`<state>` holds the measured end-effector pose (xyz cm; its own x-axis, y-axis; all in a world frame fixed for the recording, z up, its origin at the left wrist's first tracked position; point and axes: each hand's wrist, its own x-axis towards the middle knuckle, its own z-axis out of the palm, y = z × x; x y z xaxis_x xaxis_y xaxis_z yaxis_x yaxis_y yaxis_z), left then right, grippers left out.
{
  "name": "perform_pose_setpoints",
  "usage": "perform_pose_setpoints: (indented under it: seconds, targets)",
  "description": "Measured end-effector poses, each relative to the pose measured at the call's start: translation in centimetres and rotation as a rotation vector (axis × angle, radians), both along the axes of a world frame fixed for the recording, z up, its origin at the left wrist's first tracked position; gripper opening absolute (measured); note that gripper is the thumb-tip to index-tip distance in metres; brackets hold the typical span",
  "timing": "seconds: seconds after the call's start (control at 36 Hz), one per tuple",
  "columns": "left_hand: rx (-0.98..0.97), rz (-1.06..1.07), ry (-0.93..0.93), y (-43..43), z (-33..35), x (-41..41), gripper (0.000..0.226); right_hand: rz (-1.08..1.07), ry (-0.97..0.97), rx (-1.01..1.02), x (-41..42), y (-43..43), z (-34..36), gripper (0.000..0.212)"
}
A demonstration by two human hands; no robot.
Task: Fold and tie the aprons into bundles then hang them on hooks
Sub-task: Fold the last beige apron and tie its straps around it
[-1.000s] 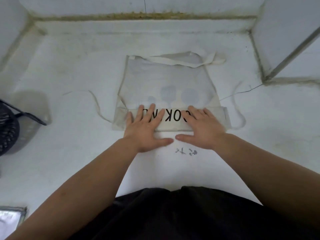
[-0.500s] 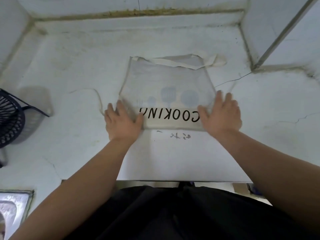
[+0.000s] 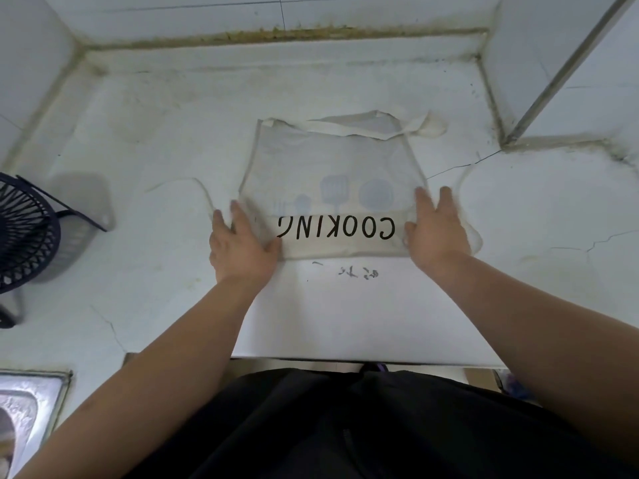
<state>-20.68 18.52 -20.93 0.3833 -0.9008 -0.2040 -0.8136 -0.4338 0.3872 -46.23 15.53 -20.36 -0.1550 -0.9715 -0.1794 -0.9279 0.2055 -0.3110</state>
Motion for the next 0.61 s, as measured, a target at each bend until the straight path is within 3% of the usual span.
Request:
perform_pose_setpoints:
  seconds: [0.06,0.08,0.17,0.22,0.31,0.36,0.42,0.5,0.61]
  targets:
    - [-0.036,-0.252,-0.218,0.1,0.0,-0.3,0.069,0.233,0.137,0.034,0.2,0.4,-0.3,0.044]
    - [-0.056,-0.403,-0.261,0.0,-0.1,-0.4,0.061,0.336,0.166,0.106,0.4,0.7,-0.4,0.054]
    - [0.076,-0.641,-0.185,-0.3,0.0,-0.6,0.058,0.514,0.248,0.279,0.2,0.7,-0.4,0.09]
    - [0.188,-0.647,-0.185,-0.5,0.1,-0.6,0.074,0.534,0.282,0.283,0.0,0.3,-0.2,0.091]
    - [0.21,-0.672,-0.235,-1.3,0.7,-0.4,0.09,0.556,0.293,0.229,0.0,-0.9,0.6,0.07]
    - [0.17,-0.7,-0.218,-2.2,1.1,0.0,0.08,0.569,0.262,0.215,0.1,-1.9,1.4,0.061]
    - [0.167,-0.682,-0.117,-3.2,1.9,0.4,0.055,0.563,0.207,0.235,-0.1,-3.0,2.4,0.059]
    - [0.288,-0.587,0.071,-5.3,3.7,1.4,0.027,0.579,0.139,0.279,-0.4,-5.4,3.6,0.057]
    - [0.437,-0.539,0.081,-8.0,4.6,2.7,0.047,0.554,0.129,0.313,-0.6,-8.5,3.9,0.051]
